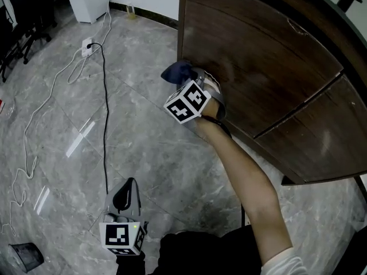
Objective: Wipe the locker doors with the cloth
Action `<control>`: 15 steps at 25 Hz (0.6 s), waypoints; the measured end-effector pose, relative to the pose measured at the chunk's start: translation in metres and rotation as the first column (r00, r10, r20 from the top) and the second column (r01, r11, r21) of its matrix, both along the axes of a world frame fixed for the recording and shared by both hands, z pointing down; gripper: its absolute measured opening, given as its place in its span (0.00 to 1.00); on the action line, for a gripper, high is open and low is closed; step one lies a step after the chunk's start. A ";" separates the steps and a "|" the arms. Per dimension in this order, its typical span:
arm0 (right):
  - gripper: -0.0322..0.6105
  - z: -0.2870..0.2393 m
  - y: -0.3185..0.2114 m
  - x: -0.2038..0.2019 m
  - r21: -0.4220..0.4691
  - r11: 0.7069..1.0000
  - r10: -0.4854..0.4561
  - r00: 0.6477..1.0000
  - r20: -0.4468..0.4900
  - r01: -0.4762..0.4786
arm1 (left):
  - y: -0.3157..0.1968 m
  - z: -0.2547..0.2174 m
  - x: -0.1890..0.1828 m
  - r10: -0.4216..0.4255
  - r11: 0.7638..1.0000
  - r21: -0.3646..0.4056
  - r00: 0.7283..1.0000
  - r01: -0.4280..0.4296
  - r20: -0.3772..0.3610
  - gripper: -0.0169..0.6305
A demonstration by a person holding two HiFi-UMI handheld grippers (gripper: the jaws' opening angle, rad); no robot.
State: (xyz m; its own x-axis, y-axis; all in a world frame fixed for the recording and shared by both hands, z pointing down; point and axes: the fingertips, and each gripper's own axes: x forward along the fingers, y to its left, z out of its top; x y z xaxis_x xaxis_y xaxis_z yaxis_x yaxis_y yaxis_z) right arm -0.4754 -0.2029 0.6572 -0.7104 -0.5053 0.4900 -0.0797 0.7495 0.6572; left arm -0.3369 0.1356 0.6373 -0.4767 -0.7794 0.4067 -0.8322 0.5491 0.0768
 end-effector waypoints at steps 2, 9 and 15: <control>0.17 -0.040 -0.001 -0.002 0.009 1.000 -0.001 0.998 0.055 0.000 | -0.003 -0.005 0.003 0.012 1.000 0.011 1.000 -0.012 0.005 0.03; 0.17 -0.183 -0.004 -0.014 0.001 1.000 -0.009 0.967 0.254 0.009 | -0.012 -0.020 0.014 0.035 0.999 0.029 0.999 -0.036 0.031 0.03; 0.17 -0.282 -0.007 -0.015 0.007 1.000 -0.009 0.931 0.364 0.007 | -0.018 -0.035 0.020 0.046 0.998 0.032 0.997 -0.048 0.069 0.03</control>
